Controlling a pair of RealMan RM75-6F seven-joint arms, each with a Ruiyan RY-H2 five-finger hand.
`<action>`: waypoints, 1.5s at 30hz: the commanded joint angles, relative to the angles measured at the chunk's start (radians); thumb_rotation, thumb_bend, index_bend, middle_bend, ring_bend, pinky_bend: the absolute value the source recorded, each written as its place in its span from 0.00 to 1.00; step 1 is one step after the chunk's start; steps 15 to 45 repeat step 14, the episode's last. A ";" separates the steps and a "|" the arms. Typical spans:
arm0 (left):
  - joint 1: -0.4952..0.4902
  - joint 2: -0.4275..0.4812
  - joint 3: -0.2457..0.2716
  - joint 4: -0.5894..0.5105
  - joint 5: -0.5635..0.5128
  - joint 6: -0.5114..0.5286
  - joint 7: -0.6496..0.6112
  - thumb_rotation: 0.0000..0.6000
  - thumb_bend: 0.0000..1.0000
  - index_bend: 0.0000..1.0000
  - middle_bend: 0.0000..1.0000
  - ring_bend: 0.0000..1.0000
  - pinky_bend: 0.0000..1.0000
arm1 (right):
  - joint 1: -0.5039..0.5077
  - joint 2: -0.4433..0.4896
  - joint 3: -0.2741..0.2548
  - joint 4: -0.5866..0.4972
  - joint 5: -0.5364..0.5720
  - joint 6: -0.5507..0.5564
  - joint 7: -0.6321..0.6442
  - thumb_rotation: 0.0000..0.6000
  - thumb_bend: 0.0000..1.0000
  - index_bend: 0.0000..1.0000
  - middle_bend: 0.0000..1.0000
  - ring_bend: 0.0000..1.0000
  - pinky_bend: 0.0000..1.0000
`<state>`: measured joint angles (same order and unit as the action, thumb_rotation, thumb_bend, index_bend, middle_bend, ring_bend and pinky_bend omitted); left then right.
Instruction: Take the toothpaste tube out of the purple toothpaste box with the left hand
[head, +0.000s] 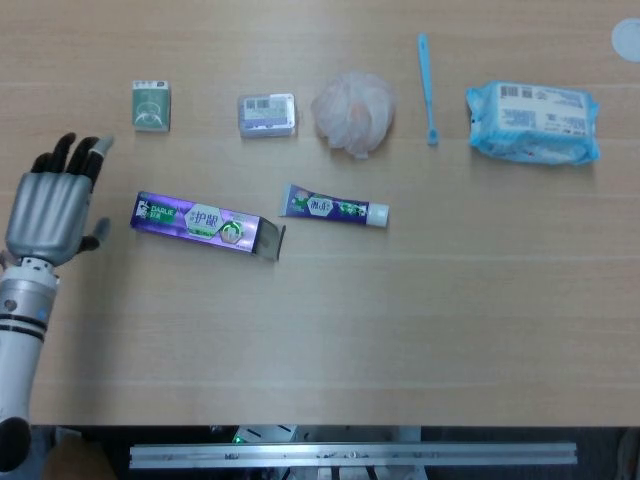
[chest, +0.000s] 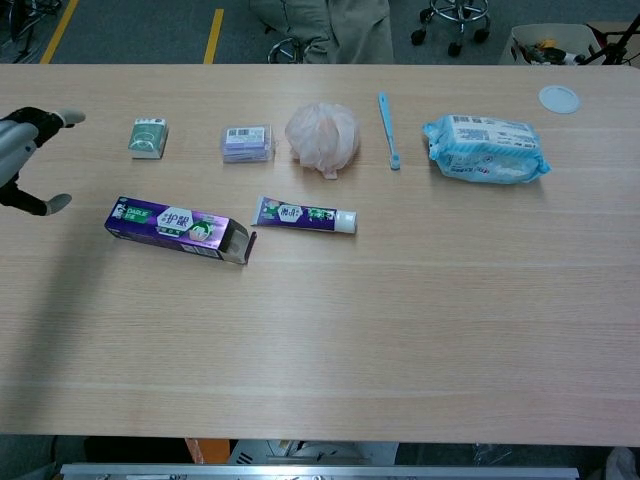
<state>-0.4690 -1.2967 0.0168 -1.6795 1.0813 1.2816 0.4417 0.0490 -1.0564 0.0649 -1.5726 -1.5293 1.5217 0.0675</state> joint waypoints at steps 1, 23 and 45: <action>0.115 0.029 0.022 -0.033 0.108 0.172 -0.028 1.00 0.29 0.05 0.14 0.08 0.21 | 0.000 -0.002 0.000 -0.002 -0.002 0.001 -0.007 1.00 0.21 0.32 0.41 0.43 0.41; 0.269 0.048 0.044 -0.089 0.227 0.343 -0.047 1.00 0.29 0.07 0.15 0.08 0.21 | -0.005 -0.001 0.000 -0.018 -0.004 0.014 -0.019 1.00 0.21 0.32 0.41 0.43 0.41; 0.269 0.048 0.044 -0.089 0.227 0.343 -0.047 1.00 0.29 0.07 0.15 0.08 0.21 | -0.005 -0.001 0.000 -0.018 -0.004 0.014 -0.019 1.00 0.21 0.32 0.41 0.43 0.41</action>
